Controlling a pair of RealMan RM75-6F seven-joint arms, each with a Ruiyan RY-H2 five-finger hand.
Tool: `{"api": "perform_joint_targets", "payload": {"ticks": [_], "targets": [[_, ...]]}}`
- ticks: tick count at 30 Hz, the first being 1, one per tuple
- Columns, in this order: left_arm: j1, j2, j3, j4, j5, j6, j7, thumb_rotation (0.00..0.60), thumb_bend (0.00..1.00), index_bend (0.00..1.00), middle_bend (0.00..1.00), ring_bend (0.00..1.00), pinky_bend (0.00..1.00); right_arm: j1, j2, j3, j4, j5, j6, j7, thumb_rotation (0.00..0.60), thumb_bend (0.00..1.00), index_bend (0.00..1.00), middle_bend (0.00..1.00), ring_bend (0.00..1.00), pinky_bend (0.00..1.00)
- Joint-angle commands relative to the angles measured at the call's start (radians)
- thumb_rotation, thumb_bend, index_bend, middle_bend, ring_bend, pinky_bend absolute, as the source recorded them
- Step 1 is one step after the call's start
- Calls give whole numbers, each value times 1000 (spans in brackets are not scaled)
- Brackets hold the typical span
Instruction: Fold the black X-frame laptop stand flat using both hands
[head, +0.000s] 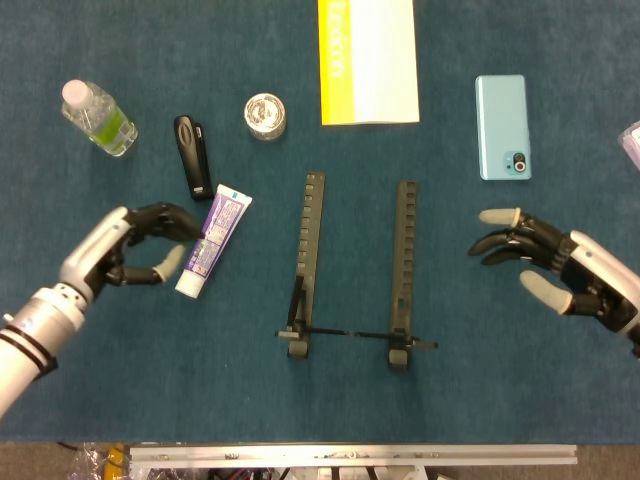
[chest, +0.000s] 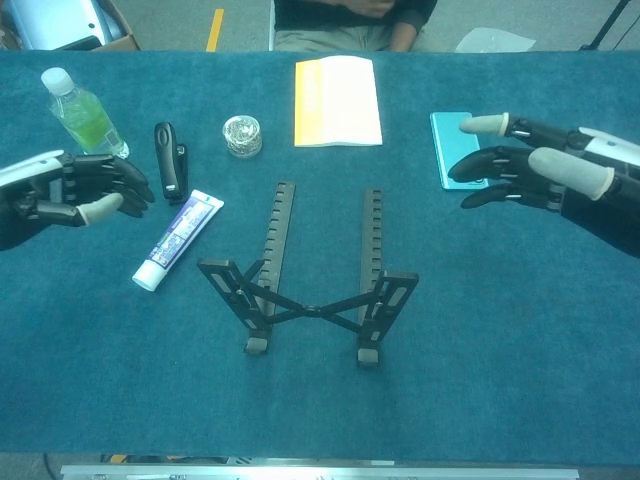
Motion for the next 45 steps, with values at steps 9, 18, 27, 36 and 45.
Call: {"api": "perform_joint_targets", "payload": {"ticks": [9,18,27,36,45], "targets": [[-126,27,26,-113,33,-109,-376,600,472,362,373,311,268,-4,-13,7,19,3,-10,4,350,381,149,300,183,238],[-181,-32,33,-111,15,-153,-468,600,472,362,373,311,268,-6,-23,6,37,-3,-13,24,350,381,149,300,183,238],[-203,-86,31,-90,-36,-177,-495,600,472,362,374,311,268,-10,-27,0,50,-11,-14,30,350,381,149,300,183,238],[-208,-96,41,-106,-68,-206,-520,600,473,362,374,311,268,-15,-27,-4,63,-11,-8,41,350,381,149,300,183,238],[-199,-100,64,-113,-69,-225,-529,600,472,362,374,311,268,-17,-30,-3,74,-11,-6,51,350,380,149,300,183,238]]}}
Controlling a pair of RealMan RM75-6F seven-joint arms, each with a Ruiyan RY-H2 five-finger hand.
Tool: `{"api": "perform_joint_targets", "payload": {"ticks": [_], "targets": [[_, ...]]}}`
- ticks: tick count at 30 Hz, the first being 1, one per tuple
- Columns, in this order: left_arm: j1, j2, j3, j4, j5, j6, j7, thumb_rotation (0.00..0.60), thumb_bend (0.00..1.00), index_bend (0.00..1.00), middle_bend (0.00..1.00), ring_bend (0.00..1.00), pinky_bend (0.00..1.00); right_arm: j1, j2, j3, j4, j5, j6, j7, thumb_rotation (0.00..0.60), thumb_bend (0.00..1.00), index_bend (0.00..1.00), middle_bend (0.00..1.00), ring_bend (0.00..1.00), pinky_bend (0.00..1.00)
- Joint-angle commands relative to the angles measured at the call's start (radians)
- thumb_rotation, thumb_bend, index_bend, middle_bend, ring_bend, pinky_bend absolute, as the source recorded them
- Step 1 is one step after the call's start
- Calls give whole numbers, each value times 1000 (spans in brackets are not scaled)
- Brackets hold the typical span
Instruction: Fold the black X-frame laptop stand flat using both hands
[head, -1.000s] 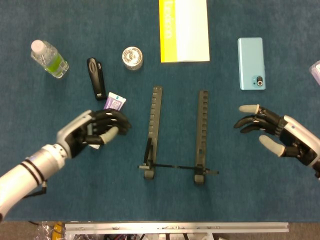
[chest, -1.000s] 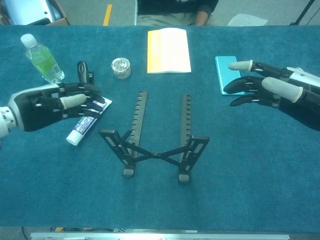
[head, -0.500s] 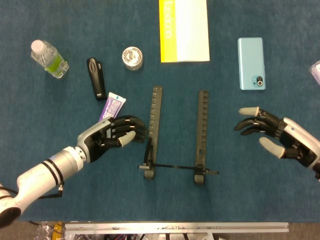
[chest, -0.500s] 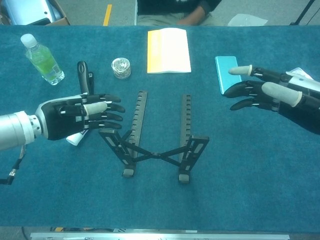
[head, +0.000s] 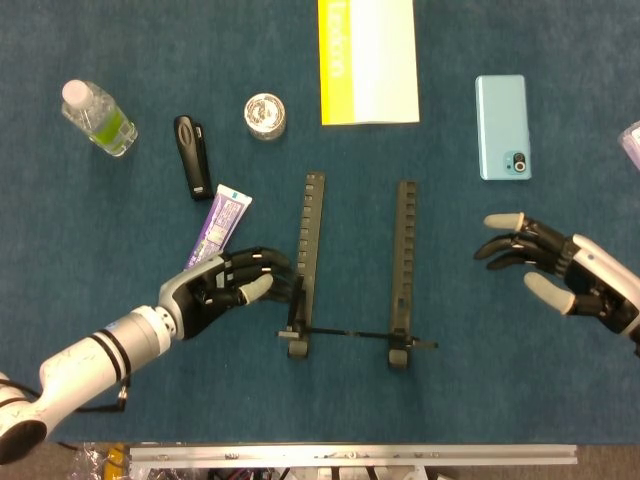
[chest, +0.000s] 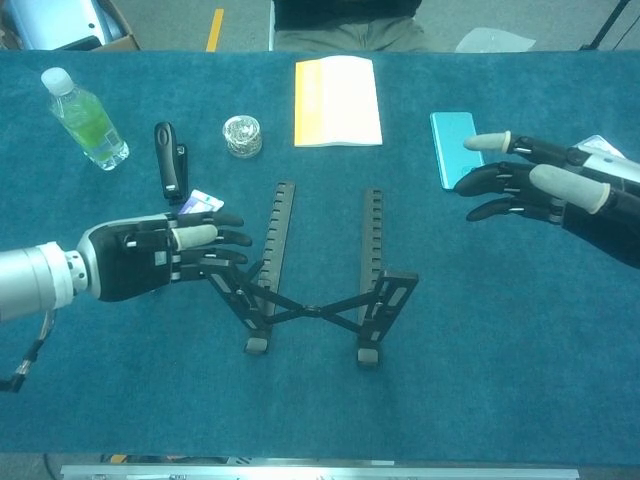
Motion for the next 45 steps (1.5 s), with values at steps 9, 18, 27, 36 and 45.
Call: {"api": "perform_joint_targets", "payload": {"ticks": [9,18,27,36,45], "targets": [[-10,6,-14,28,4,-5,-7,600,472,362,374,311,268,0,2,-1,7,-10,9,12,350,381,149,300,183,238],[-27,40,-74,-5,-59,-13,6,600,473,361,374,311,268,-5,5,-6,13,-18,23,24,350,380,149,300,183,238],[-25,13,-91,-61,-89,-72,-62,600,472,361,374,310,268,-7,4,-5,23,-10,24,29,349,381,149,300,183,238],[-6,-18,-98,-57,-117,-102,-44,600,473,361,374,310,268,-13,3,-7,40,-8,32,44,350,381,149,300,183,238],[19,-18,-96,-71,-108,-139,-64,600,473,361,374,310,268,-17,0,-9,49,-7,34,55,350,381,149,300,183,238]]}}
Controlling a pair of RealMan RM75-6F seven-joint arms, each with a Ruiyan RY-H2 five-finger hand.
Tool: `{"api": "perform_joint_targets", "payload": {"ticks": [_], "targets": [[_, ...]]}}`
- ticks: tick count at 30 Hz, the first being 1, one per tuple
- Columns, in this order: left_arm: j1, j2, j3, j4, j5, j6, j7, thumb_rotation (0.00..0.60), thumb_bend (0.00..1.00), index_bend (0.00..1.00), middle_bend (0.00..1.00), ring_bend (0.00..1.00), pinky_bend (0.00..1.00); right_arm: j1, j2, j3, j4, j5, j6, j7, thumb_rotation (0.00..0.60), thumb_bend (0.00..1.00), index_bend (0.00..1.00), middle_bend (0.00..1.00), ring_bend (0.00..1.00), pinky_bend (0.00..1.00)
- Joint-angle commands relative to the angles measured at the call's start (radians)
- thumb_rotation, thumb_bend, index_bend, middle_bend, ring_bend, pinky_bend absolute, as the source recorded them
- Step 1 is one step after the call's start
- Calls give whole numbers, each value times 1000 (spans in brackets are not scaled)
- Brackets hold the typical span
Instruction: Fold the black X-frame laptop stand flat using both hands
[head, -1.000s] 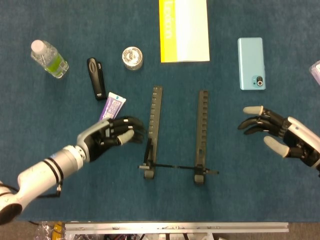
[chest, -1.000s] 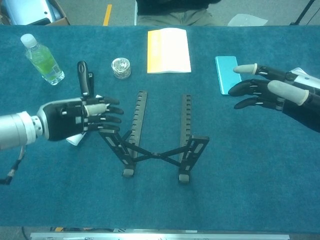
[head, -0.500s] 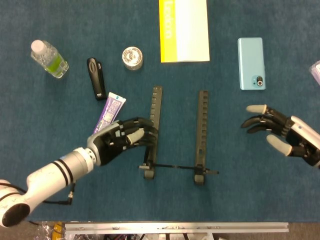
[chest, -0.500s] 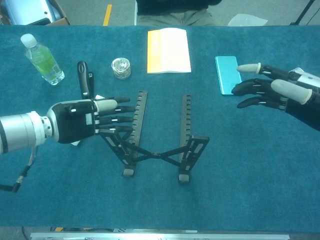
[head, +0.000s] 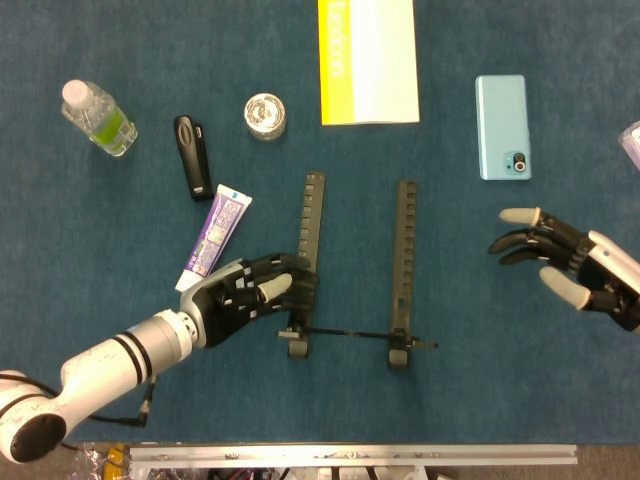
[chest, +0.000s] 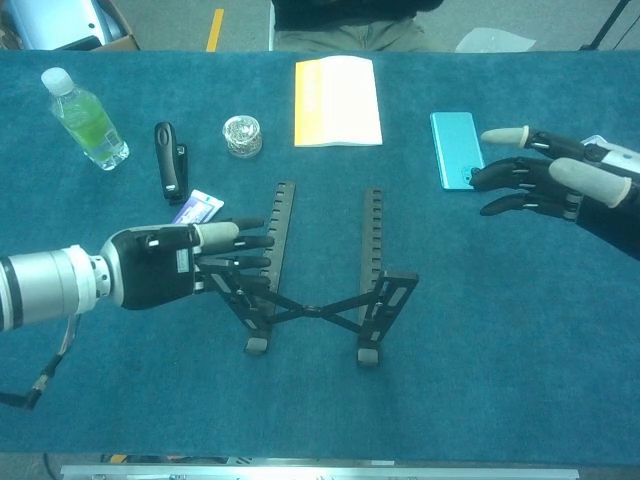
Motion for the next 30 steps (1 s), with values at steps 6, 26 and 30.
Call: {"api": "perform_joint_targets", "payload": {"ticks": [6,26,30], "targets": [[14,3,1,-8,15,-35,-23,600,472,361,374,310,268,-4,0,-1,7,2,4,7,350,381,149,300,183,238],[47,35,-12,30,71,59,197,600,473,351,372,309,268,-16,-6,2,13,-39,35,-69,350,381,149,300,182,238],[63,62,-13,42,74,127,334,600,473,348,368,303,268,-26,-12,8,-2,-66,55,-175,350,376,149,290,171,238]]}}
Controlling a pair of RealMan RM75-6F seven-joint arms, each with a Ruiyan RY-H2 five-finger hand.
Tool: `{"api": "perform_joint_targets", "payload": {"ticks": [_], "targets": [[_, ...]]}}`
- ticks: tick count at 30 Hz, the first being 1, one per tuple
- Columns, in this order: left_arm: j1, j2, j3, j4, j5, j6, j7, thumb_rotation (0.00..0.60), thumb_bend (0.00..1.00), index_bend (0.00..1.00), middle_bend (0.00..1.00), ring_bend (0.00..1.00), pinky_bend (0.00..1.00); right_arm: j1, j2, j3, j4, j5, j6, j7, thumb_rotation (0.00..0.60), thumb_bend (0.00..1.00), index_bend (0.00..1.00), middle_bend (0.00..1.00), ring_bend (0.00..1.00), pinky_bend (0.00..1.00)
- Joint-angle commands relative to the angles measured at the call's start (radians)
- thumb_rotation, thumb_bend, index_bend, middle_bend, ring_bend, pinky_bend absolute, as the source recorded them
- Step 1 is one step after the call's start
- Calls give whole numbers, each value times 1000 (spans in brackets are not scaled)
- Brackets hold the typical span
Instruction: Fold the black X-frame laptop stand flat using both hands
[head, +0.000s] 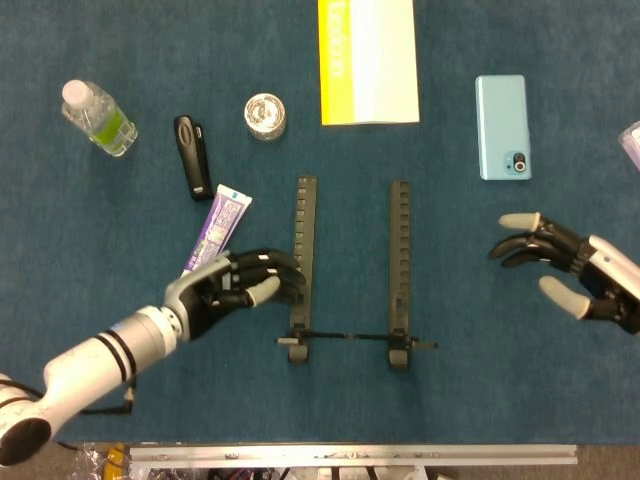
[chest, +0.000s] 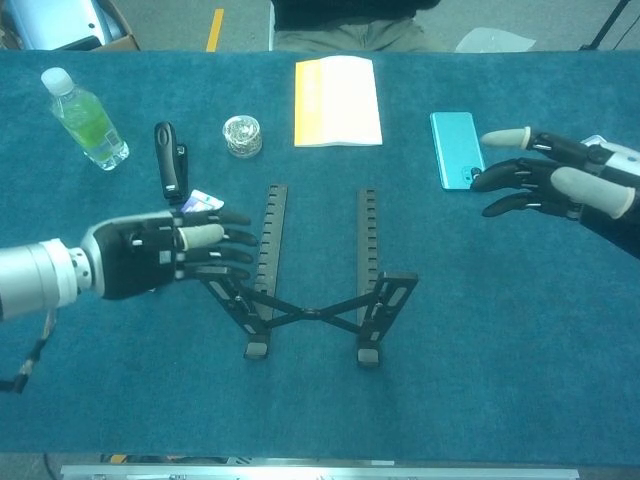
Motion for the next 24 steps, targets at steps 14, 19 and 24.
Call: {"api": "perform_joint_targets", "payload": {"ticks": [14,19,24], "targets": [[96,68,9,75,-5,294,630,600,472,336,330,228,238,-47,-73,52,-84,-55,27,-526,366,3,72,204,108,222],[120,57,10,100,0,362,777,600,473,336,317,204,222,-64,-130,88,-113,-39,15,-718,428,0,57,186,91,222],[138,48,10,111,7,410,850,600,472,336,314,196,209,-68,-185,108,-151,-8,-27,-857,454,0,41,182,87,222]]}}
